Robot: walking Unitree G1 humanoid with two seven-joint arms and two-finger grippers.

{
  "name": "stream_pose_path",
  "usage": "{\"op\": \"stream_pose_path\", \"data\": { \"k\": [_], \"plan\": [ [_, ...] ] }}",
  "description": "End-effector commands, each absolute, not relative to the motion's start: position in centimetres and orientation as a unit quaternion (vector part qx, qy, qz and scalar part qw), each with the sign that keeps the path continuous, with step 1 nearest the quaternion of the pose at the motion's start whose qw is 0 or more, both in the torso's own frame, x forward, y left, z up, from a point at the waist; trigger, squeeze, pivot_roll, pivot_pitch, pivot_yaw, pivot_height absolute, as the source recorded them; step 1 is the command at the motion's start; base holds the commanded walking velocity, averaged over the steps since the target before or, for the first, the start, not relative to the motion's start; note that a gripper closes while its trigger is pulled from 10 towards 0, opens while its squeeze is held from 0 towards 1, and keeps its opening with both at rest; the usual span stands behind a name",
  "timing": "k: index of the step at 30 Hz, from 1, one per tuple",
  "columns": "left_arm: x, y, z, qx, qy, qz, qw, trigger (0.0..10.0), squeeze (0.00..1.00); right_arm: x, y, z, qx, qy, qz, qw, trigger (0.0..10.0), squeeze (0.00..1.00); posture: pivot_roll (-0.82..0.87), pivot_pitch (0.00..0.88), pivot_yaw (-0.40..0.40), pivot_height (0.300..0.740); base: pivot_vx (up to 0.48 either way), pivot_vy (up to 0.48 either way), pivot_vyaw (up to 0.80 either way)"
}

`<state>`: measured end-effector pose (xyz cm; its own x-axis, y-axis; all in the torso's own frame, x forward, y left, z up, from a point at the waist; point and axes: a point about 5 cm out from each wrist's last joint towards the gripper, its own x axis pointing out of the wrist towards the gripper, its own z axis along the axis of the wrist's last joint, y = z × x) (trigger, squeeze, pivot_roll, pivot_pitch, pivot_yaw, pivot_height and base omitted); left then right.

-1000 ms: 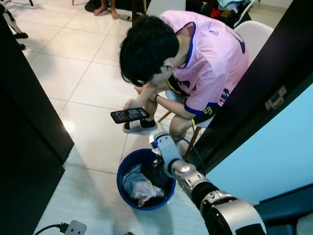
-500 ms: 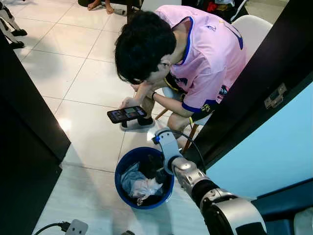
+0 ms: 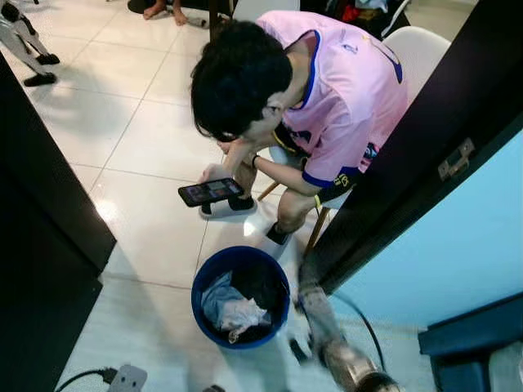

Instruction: Clean up the room

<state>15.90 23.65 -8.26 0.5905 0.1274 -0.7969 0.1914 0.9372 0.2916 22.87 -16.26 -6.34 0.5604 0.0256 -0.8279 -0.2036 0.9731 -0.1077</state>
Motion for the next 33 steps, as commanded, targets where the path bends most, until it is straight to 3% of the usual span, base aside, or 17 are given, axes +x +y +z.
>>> {"op": "stream_pose_path", "data": {
  "k": [1, 4, 8, 33],
  "plan": [
    [15.3, 23.2, -8.7, 0.152, 0.475, -0.012, 0.867, 10.0, 0.00, 20.0, -17.5, -7.9, -0.087, 0.509, 0.022, 0.856, 10.0, 0.00, 0.06, 0.154, -0.079, 0.740, 0.000, 0.000, -0.64],
    [15.4, 23.4, -8.8, 0.138, 0.487, 0.002, 0.863, 10.0, 0.00, 18.5, -18.2, -8.6, -0.070, 0.522, -0.002, 0.850, 10.0, 0.00, 0.04, 0.138, -0.071, 0.740, 0.000, 0.000, -0.48],
    [16.0, 23.7, -8.5, 0.121, 0.495, 0.022, 0.860, 10.0, 0.00, 17.1, -19.1, -9.1, -0.110, 0.543, 0.013, 0.832, 10.0, 0.00, -0.01, 0.097, -0.065, 0.740, -0.360, 0.000, 0.00],
    [16.9, 23.1, -8.3, 0.131, 0.496, -0.009, 0.859, 10.0, 0.00, 16.5, -19.4, -9.3, -0.144, 0.547, 0.021, 0.824, 10.0, 0.00, -0.03, 0.033, -0.035, 0.740, -0.474, 0.000, 0.00]
  ]
}}
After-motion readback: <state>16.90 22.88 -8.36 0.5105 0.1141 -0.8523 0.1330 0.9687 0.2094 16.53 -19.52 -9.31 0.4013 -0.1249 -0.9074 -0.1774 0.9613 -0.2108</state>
